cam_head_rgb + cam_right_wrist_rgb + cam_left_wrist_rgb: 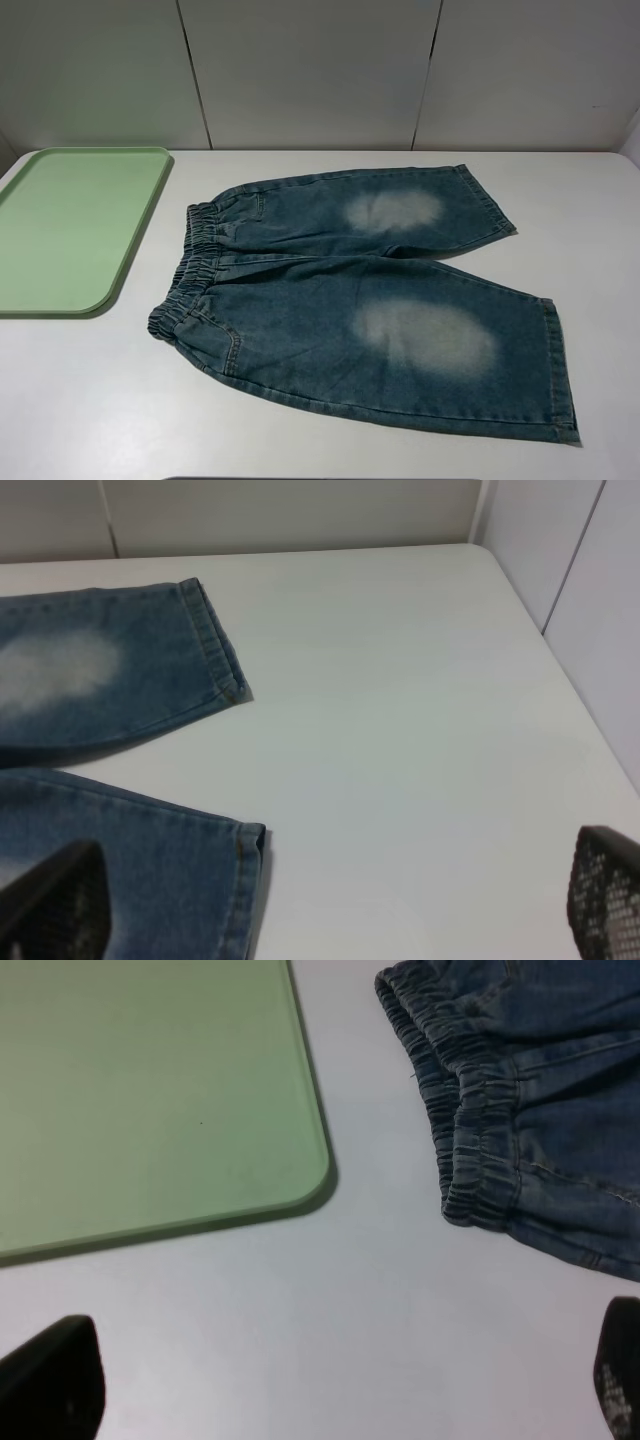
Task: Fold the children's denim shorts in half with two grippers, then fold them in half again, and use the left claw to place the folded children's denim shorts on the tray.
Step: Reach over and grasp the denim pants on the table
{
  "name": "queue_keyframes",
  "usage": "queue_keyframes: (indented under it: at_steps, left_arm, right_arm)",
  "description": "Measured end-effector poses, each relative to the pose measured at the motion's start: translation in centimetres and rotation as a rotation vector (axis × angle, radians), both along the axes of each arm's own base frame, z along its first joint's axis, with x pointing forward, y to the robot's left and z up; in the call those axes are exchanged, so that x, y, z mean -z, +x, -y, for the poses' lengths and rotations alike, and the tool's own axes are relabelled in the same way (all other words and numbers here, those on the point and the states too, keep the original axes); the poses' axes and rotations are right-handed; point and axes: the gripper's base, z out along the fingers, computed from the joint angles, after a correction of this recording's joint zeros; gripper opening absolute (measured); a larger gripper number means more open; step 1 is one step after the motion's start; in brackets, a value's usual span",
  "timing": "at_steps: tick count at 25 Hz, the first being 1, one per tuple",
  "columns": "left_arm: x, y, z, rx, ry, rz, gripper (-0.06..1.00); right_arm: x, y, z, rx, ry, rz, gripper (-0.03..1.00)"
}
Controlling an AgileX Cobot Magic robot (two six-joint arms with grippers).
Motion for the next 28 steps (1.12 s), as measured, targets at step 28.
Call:
queue_keyframes:
  at_steps: [28]
  left_arm:
    - [-0.01, 0.02, -0.11, -0.007, 0.01, 0.002, 0.98]
  right_arm:
    - [0.0, 0.0, -0.02, -0.001, 0.002, 0.0, 0.69]
